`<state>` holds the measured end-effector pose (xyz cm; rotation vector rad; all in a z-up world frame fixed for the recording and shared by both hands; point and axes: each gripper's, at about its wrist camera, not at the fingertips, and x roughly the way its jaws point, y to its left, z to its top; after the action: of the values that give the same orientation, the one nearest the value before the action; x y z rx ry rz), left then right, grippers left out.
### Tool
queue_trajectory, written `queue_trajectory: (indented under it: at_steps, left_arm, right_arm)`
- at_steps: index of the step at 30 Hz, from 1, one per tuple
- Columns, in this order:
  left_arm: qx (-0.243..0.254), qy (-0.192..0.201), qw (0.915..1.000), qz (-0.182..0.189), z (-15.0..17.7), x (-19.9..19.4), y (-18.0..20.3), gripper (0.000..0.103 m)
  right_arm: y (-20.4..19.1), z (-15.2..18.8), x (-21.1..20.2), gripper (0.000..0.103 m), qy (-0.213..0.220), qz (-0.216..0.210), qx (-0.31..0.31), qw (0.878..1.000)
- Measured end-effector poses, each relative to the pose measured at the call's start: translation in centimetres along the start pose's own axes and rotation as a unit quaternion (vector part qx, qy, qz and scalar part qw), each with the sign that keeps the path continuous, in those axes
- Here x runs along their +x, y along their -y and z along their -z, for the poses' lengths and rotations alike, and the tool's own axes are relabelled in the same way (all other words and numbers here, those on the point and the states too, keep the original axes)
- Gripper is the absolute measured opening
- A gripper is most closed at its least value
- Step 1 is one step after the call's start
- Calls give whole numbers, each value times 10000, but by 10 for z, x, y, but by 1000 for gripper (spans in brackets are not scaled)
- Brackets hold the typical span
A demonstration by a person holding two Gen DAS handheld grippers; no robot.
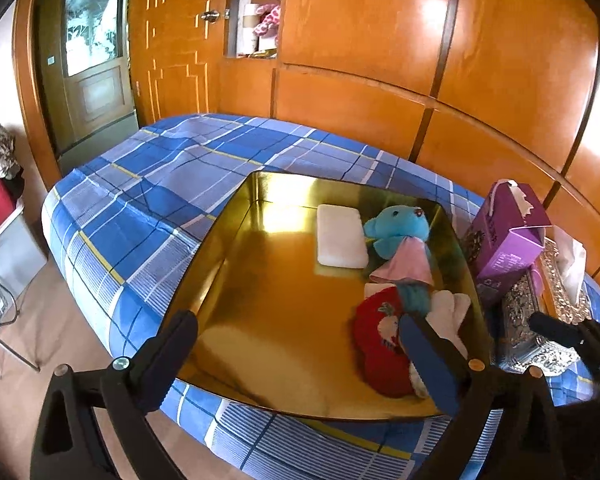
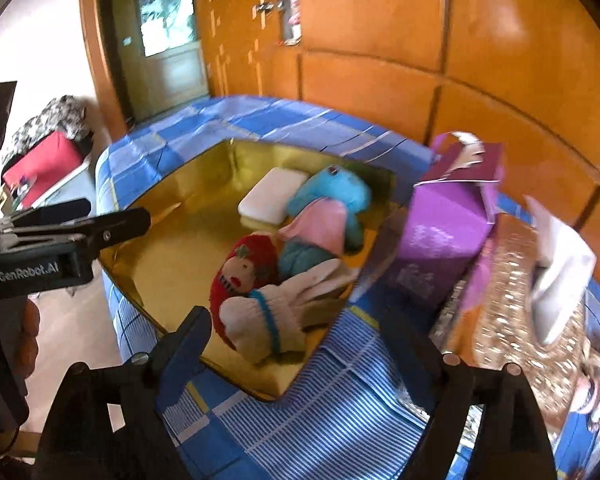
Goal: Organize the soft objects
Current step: 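Carry the white glove to the gold tray and release it with the right gripper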
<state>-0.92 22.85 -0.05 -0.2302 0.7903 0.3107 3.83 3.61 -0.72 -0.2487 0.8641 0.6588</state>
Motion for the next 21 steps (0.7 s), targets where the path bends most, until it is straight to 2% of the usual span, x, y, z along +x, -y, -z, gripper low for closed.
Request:
queue_trajectory:
  at_steps: [11, 16, 19, 21]
  left_arm:
    - [374, 243, 9989, 163, 3, -17, 26, 103]
    - [610, 366, 9973, 192, 5, -25, 38, 103]
    - [790, 419, 9958, 220, 6, -29, 46, 103]
    - [869, 437, 9949, 260, 6, -31, 52, 103]
  right_arm:
    - [21, 12, -39, 88, 564, 721, 569, 9942]
    - [40, 20, -71, 88, 1139, 1061, 843, 9842]
    - [57, 26, -87, 88, 1334, 1300, 1093, 9764]
    - [71, 32, -94, 88, 1328, 1273, 1367, 9734]
